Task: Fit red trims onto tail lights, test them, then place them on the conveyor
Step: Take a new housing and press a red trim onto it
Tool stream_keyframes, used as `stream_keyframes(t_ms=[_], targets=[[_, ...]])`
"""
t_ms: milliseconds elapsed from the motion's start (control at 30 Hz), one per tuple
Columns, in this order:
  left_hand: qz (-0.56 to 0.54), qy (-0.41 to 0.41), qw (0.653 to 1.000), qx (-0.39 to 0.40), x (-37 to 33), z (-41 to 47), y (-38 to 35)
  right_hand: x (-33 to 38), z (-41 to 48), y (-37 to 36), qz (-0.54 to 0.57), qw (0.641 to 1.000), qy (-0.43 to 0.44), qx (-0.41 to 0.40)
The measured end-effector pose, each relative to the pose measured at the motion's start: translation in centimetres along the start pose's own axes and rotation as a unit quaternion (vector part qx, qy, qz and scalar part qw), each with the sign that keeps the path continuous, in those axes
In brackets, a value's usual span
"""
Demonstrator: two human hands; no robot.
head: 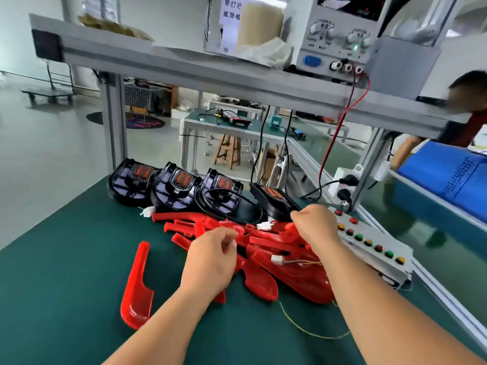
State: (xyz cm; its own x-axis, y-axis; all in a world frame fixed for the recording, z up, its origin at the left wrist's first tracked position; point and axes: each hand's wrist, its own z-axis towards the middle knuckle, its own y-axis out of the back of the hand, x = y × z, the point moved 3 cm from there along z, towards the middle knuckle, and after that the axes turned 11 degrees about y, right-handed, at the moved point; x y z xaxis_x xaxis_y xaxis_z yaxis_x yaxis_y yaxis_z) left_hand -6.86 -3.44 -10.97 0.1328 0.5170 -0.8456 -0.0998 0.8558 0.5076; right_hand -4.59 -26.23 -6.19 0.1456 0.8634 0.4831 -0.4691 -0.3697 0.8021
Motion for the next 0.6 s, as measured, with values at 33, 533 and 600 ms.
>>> stream_keyframes(t_ms=[33, 533, 600], targets=[[0.022, -0.015, 1.0, -0.005, -0.1, 0.0, -0.2, 0.0, 0.6, -0.3, -0.009, 1.0, -0.001, 0.002], [0.082, -0.076, 0.994, 0.0, 0.0, 0.3, -1.2, 0.9, 5.5, -5.0, -0.098, 0.979, -0.057, 0.168], [0.076, -0.08, 0.994, 0.003, 0.0, 0.2, -1.3, 0.9, 5.4, -5.0, -0.102, 0.98, -0.068, 0.156]])
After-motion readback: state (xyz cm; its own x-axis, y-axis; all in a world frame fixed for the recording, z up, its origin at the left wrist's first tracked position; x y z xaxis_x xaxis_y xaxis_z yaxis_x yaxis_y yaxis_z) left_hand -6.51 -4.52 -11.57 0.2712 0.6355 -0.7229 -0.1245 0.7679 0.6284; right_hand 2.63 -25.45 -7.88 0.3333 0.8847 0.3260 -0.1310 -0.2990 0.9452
